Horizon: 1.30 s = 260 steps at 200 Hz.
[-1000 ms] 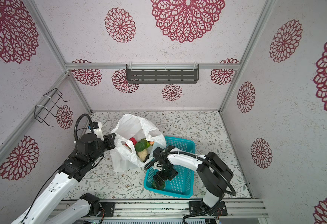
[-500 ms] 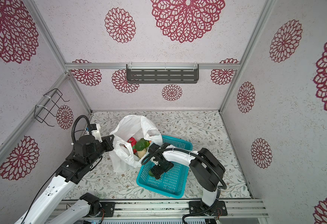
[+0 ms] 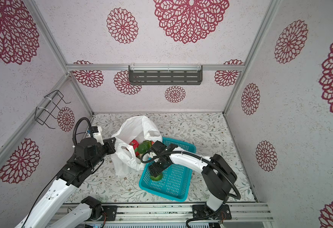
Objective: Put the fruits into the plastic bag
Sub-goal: 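Grasp the last green fruit with the right gripper and lift it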
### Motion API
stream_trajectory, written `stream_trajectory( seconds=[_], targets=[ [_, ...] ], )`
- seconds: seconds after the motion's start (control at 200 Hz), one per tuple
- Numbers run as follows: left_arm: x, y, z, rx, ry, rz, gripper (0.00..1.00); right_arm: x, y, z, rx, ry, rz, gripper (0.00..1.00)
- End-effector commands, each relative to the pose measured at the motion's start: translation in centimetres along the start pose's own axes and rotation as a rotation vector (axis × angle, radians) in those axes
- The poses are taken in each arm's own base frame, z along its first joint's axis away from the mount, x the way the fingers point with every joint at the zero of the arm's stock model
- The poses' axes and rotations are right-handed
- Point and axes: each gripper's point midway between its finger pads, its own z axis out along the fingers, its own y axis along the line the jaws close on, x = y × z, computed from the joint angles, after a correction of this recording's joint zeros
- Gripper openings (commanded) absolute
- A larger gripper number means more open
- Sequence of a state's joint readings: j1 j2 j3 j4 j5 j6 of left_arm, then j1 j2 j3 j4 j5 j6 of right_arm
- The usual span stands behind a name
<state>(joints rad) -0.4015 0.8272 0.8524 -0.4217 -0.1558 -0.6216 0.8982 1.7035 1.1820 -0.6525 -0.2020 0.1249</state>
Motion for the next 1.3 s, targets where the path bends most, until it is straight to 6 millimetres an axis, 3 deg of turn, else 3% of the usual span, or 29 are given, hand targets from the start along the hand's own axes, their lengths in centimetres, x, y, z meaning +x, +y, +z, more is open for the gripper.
stream_trajectory(
  seconds=[0.0, 0.145, 0.275, 0.39, 0.445, 0.485, 0.6, 0.711, 0.961, 1.066, 1.296],
  targets=[
    [-1.6, -0.5, -1.0, 0.007, -0.046, -0.006, 0.0, 0.8, 0.9, 0.7, -0.03, 0.051, -0.014, 0.97],
    [-1.3, -0.3, -0.9, 0.001, -0.04, -0.009, 0.0, 2.2, 0.9, 2.0, -0.027, 0.101, -0.017, 0.92],
    [-1.3, -0.3, -0.9, 0.001, -0.039, -0.012, 0.0, 1.9, 0.6, 2.1, -0.01, 0.09, -0.014, 0.76],
    [-1.5, -0.4, -1.0, 0.0, -0.045, -0.011, 0.0, 1.4, 0.6, 1.3, 0.004, 0.063, -0.019, 0.56],
    [-1.7, -0.4, -1.1, 0.0, -0.048, -0.01, 0.0, 1.5, 0.4, 1.0, 0.013, 0.06, -0.018, 0.53],
    [-1.8, -0.4, -1.1, -0.001, -0.05, -0.009, 0.0, 1.7, 0.3, 0.9, 0.016, 0.068, -0.017, 0.55],
    [-1.8, -0.6, -0.9, 0.001, -0.048, -0.006, 0.0, 2.5, 0.2, 0.6, 0.027, 0.086, -0.012, 0.75],
    [-1.7, -0.7, -0.6, 0.007, -0.04, -0.006, 0.0, 3.5, 0.0, 0.2, 0.038, 0.101, 0.002, 0.86],
    [-1.5, -0.9, -0.1, 0.013, -0.03, -0.001, 0.0, 5.9, -0.7, -1.4, 0.081, 0.109, 0.051, 0.93],
    [-1.4, -0.9, -0.1, 0.012, -0.027, 0.003, 0.0, 6.5, -0.8, -1.0, 0.079, 0.114, 0.065, 0.93],
    [-1.4, -0.9, -0.4, 0.011, -0.024, 0.009, 0.0, 4.9, -1.1, 0.5, 0.085, 0.087, 0.055, 0.91]
  ],
)
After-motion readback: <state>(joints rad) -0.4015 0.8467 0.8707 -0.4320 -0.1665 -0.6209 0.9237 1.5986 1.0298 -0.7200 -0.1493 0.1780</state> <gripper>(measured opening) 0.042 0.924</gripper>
